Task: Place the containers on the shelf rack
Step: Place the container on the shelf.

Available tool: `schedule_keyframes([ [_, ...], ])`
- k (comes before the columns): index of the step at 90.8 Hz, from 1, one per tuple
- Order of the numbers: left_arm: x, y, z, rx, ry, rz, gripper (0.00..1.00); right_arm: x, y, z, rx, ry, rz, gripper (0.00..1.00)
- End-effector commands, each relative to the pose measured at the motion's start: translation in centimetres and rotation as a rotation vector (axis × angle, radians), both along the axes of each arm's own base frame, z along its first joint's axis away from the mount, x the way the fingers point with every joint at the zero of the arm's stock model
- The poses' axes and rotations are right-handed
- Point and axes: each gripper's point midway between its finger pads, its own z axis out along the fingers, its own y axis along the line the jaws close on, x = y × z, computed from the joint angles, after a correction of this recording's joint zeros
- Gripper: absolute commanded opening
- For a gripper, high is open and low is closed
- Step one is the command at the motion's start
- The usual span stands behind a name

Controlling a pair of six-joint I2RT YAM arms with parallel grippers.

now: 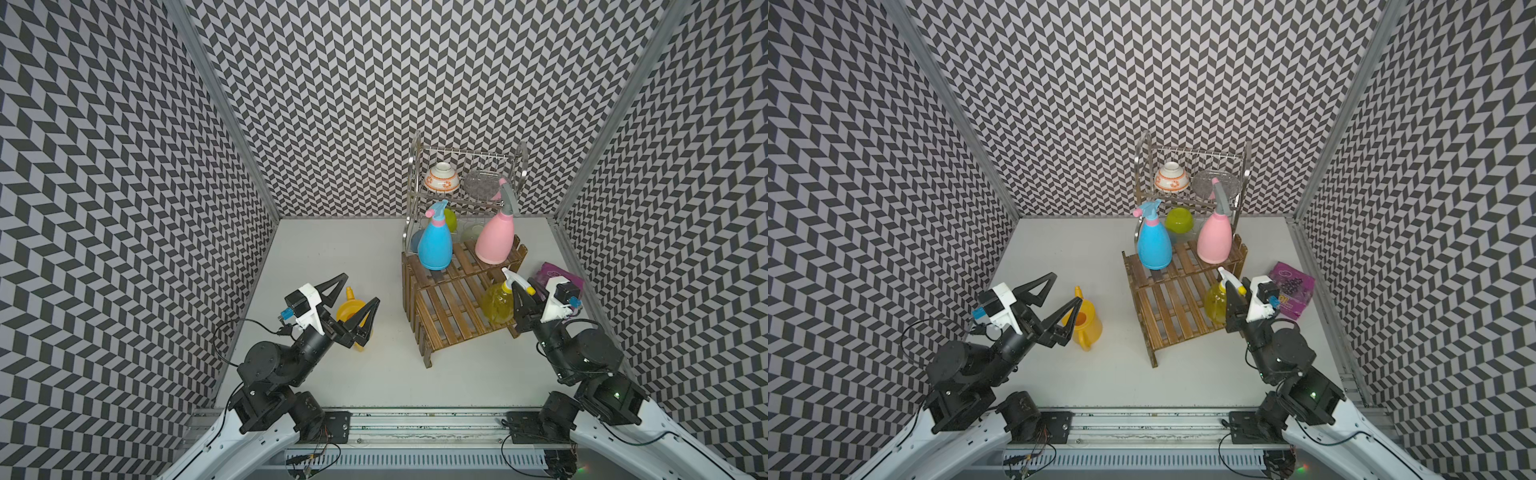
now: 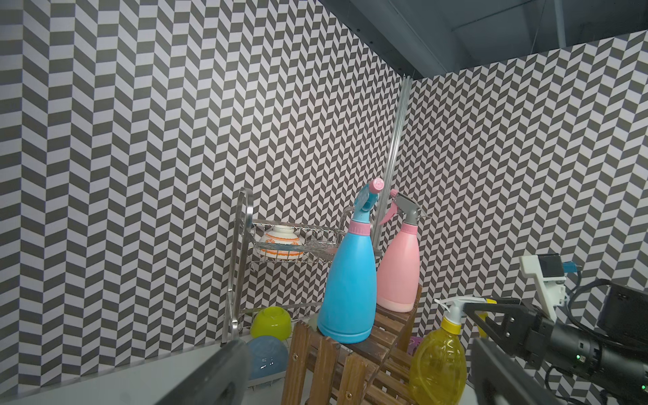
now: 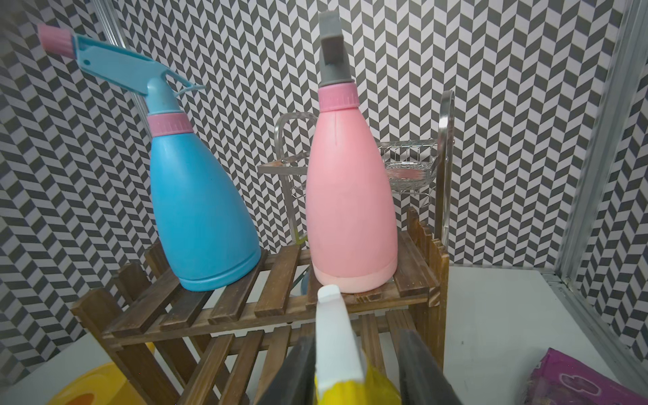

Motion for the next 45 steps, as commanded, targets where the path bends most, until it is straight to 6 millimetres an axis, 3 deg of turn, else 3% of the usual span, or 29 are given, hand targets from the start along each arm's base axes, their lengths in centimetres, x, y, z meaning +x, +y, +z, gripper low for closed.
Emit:
schedule_keyframes([
  [1, -0.1, 0.3, 0.1, -0.003, -0.016, 0.014, 1.00, -0.4, -0.2, 0.8, 0.018, -0.032, 0.014, 0.46],
  [14, 0.0, 0.5, 0.1, -0.002, -0.020, 0.024, 1.00, -0.8, 0.0, 1.1, 0.012, -0.035, 0.042, 0.52],
  [25, 0.1, 0.7, 0.0, -0.001, -0.016, 0.038, 1.00, -1.7, -0.1, 2.0, 0.010, -0.042, 0.078, 0.63],
  [45, 1.6, 1.3, -2.3, 0.024, 0.067, 0.114, 1.00, -4.1, -1.4, 4.3, 0.032, -0.099, 0.128, 0.82],
])
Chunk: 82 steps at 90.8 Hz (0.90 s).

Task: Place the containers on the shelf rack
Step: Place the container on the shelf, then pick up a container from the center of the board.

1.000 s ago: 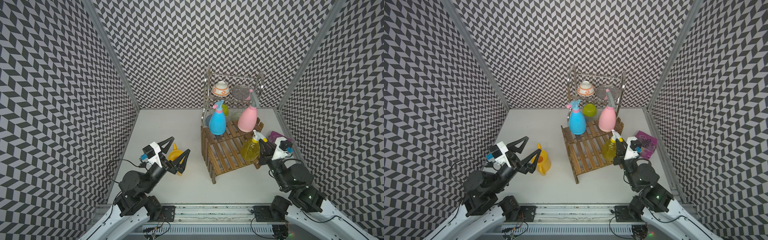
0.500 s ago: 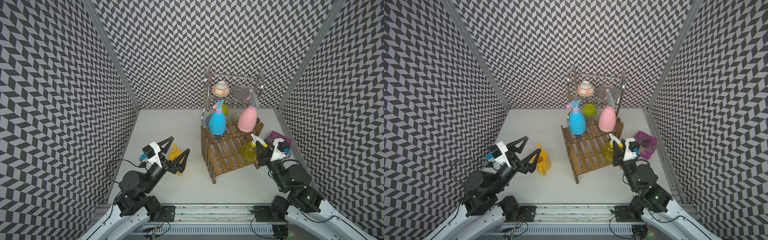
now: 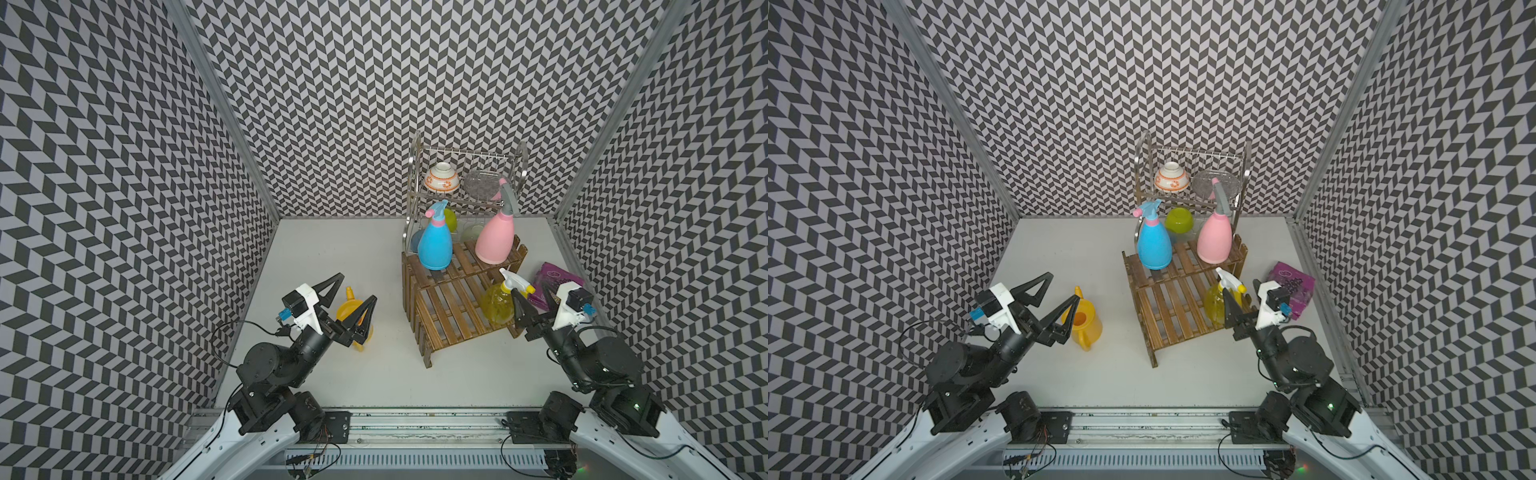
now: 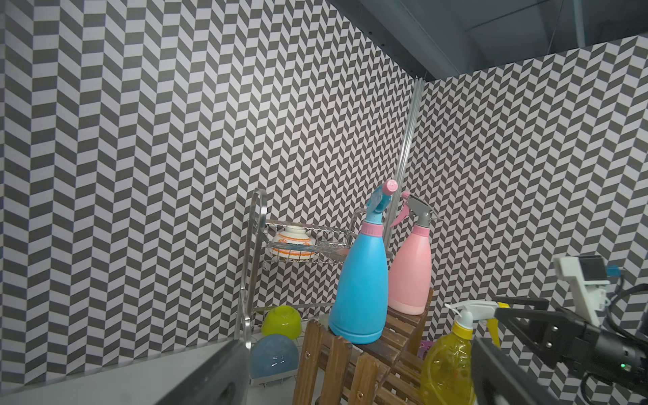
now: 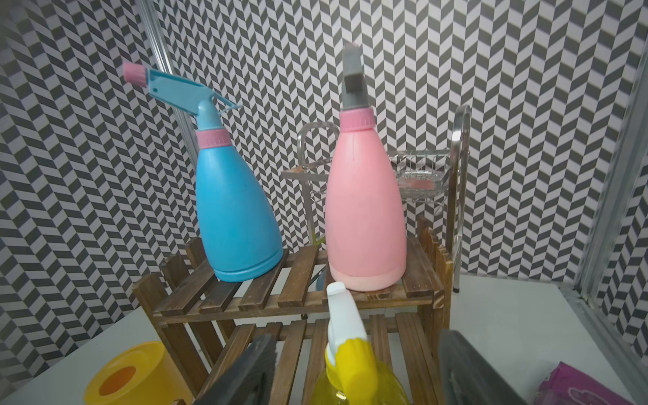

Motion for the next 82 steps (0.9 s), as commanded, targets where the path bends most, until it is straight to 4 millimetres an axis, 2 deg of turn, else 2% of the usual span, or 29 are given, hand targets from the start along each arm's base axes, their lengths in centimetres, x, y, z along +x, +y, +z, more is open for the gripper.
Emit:
schedule_keyframes([
  [1, 1.0, 0.4, -1.9, 0.029, 0.053, 0.058, 1.00, -1.7, -0.8, 2.6, 0.036, -0.063, 0.046, 0.83],
  [12, 2.0, 0.2, -3.7, 0.052, 0.115, 0.088, 1.00, -2.8, -0.7, 3.9, 0.058, -0.089, 0.096, 0.90],
  [20, 2.6, -0.1, -4.7, 0.068, 0.153, 0.098, 1.00, -3.4, 0.2, 4.8, 0.059, -0.109, 0.160, 0.97],
  [37, 4.3, 0.1, -6.3, 0.079, 0.259, 0.170, 1.00, -4.1, 4.1, 6.4, 0.020, -0.133, 0.349, 1.00],
  [41, 4.9, -0.3, -7.2, 0.105, 0.293, 0.177, 1.00, -4.4, 5.0, 6.9, 0.014, -0.145, 0.393, 1.00],
  [55, 5.4, -0.7, -8.1, 0.127, 0.356, 0.184, 1.00, -5.2, 7.9, 8.0, -0.026, -0.178, 0.536, 1.00],
  [82, 6.1, 0.2, -9.8, 0.135, 0.513, 0.216, 1.00, -8.4, 13.2, 8.3, -0.144, -0.278, 0.877, 1.00],
])
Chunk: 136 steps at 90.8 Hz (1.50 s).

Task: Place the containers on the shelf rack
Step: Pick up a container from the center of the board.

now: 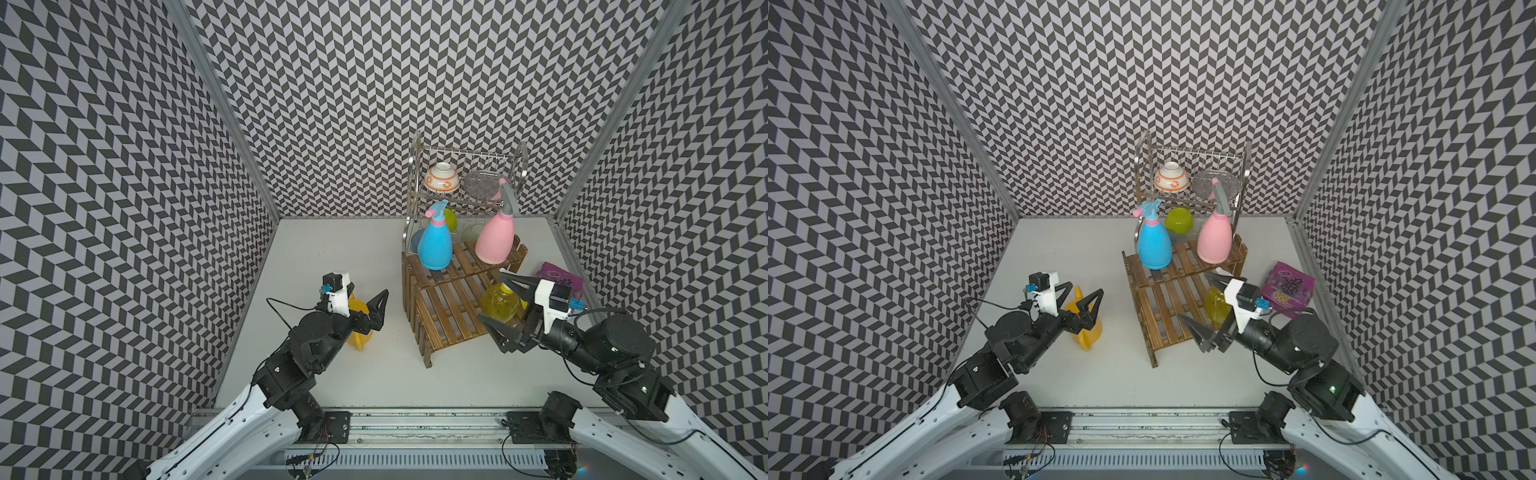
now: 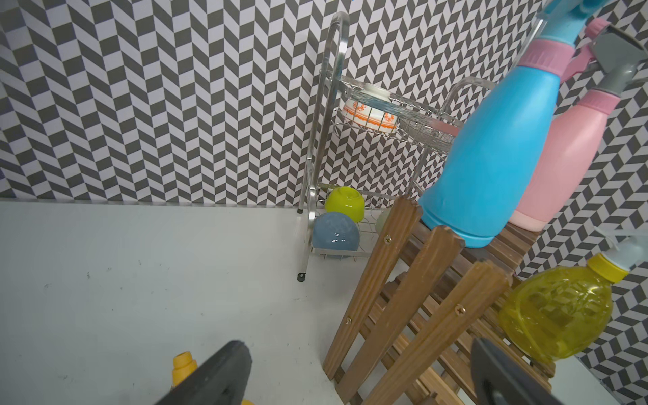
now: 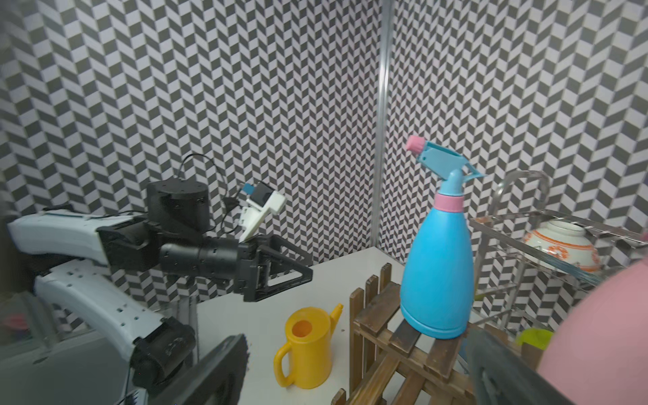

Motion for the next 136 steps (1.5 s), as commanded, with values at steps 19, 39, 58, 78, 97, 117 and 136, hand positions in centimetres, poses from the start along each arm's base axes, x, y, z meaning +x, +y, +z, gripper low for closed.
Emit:
schedule_keyframes([
  [19, 0.7, 1.9, -1.2, 0.049, 0.227, 0.086, 0.98, -3.7, 4.8, 1.4, -0.087, -0.135, 0.355, 1.00],
  [39, 0.7, 3.9, -4.9, 0.131, 0.413, 0.200, 0.89, -4.2, 7.8, 0.3, -0.159, -0.117, 0.388, 0.98],
  [58, 0.6, 7.3, -6.4, 0.119, 0.503, 0.404, 0.58, -4.1, 8.6, 0.0, -0.140, -0.085, 0.397, 0.96],
  [78, 1.1, 7.9, -12.3, 0.100, 0.744, 0.483, 0.60, -4.2, 8.6, -0.3, -0.134, -0.080, 0.401, 0.95],
  [97, 1.8, 7.8, -13.8, 0.155, 0.785, 0.481, 0.61, -4.5, 8.5, -0.6, -0.115, -0.069, 0.414, 0.94],
  [117, 1.3, 7.9, -15.9, 0.185, 0.830, 0.471, 0.60, -4.5, 8.3, -0.8, -0.115, -0.073, 0.405, 0.94],
  [136, 0.8, 8.0, -18.2, 0.220, 0.869, 0.467, 0.55, -4.5, 8.4, -1.1, -0.113, -0.078, 0.404, 0.94],
])
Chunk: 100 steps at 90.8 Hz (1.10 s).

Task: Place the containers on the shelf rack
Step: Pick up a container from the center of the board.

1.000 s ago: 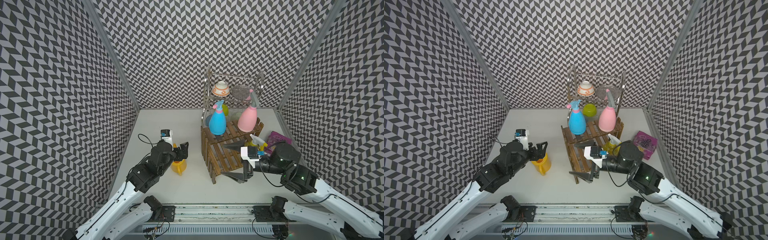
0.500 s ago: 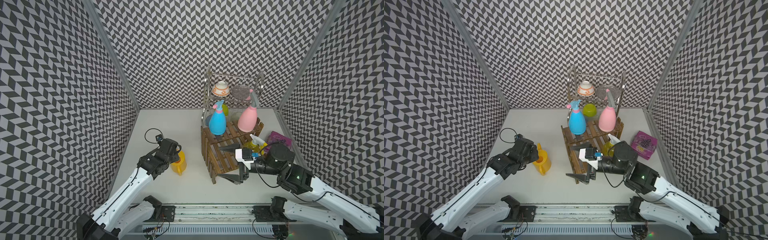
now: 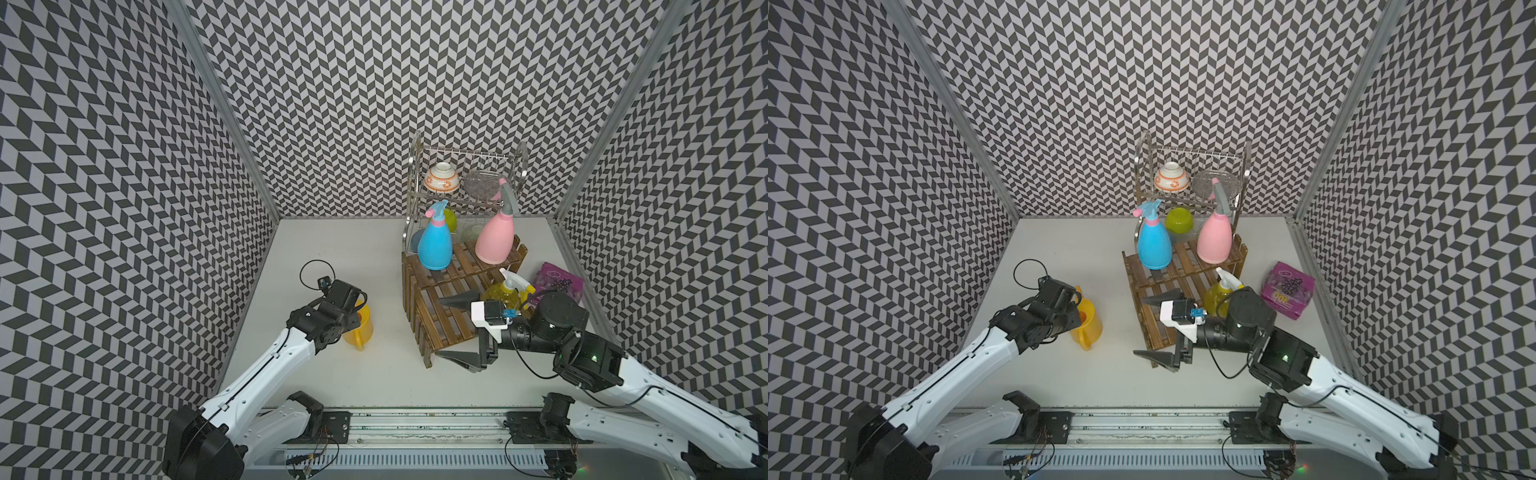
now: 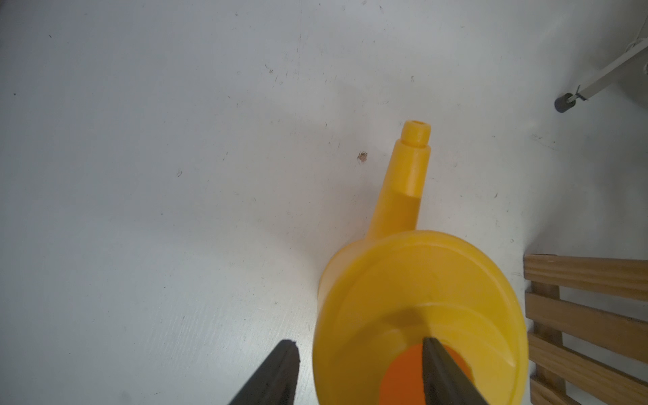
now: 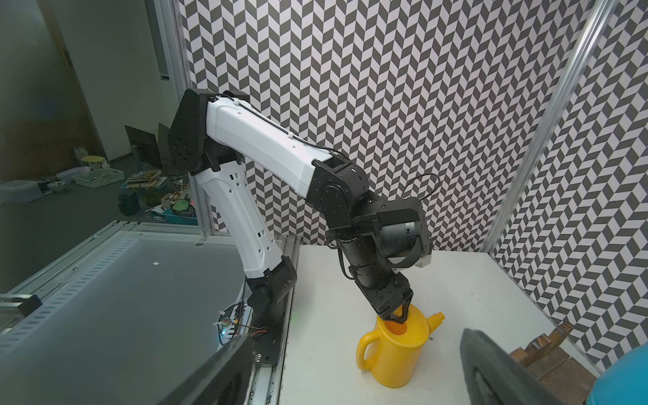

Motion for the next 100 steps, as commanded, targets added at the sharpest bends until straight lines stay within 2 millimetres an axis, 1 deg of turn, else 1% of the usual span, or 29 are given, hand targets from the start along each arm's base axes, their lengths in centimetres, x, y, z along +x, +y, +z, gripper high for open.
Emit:
schedule_keyframes([
  [1, -0.6, 0.2, -1.9, 0.015, 0.051, -0.018, 0.55, -0.1, -0.2, 1.5, 0.062, -0.033, -0.003, 0.94],
  [13, -0.6, -0.2, -2.7, 0.009, 0.069, -0.034, 0.50, 0.0, -0.1, 1.3, 0.057, -0.037, -0.004, 0.95],
  [27, -0.4, -0.3, -2.4, 0.015, 0.066, -0.054, 0.35, 0.0, -0.2, 1.2, 0.056, -0.043, -0.011, 0.95],
  [32, -0.3, -0.4, -2.3, 0.014, 0.062, -0.063, 0.31, 0.1, -0.2, 1.1, 0.054, -0.043, -0.013, 0.95],
  [43, -0.4, -0.7, -2.6, 0.011, 0.069, -0.085, 0.26, 0.1, -0.2, 1.0, 0.054, -0.045, -0.017, 0.95],
  [46, -0.3, -0.8, -2.6, 0.011, 0.070, -0.091, 0.22, 0.1, -0.1, 1.0, 0.053, -0.045, -0.017, 0.95],
  [52, 0.0, -0.9, -2.1, 0.016, 0.055, -0.104, 0.18, 0.2, -0.2, 1.0, 0.054, -0.046, -0.022, 0.95],
  [57, 0.3, -1.0, -1.1, 0.016, 0.028, -0.114, 0.14, 0.3, -0.3, 1.1, 0.057, -0.046, -0.032, 0.95],
  [60, 0.6, -1.4, -0.2, -0.001, 0.002, -0.135, 0.13, 0.3, -0.4, 1.1, 0.059, -0.047, -0.035, 0.95],
  [67, 1.3, -3.2, 2.0, -0.070, -0.077, -0.233, 0.08, 0.5, -0.7, 1.4, 0.075, -0.046, -0.052, 0.96],
  [73, 1.6, -4.5, 4.5, -0.121, -0.169, -0.310, 0.07, 0.4, -1.0, 1.7, 0.090, -0.051, -0.061, 0.96],
  [79, 1.6, -5.3, 7.1, -0.152, -0.259, -0.374, 0.06, 0.4, -1.3, 1.9, 0.100, -0.055, -0.069, 0.97],
  [88, 1.6, -5.6, 10.6, -0.148, -0.366, -0.433, 0.03, 0.4, -1.6, 1.9, 0.103, -0.052, -0.078, 0.98],
  [100, 1.4, -5.1, 13.9, -0.047, -0.437, -0.511, 0.01, 0.4, -1.7, 1.9, 0.114, -0.035, -0.083, 0.98],
])
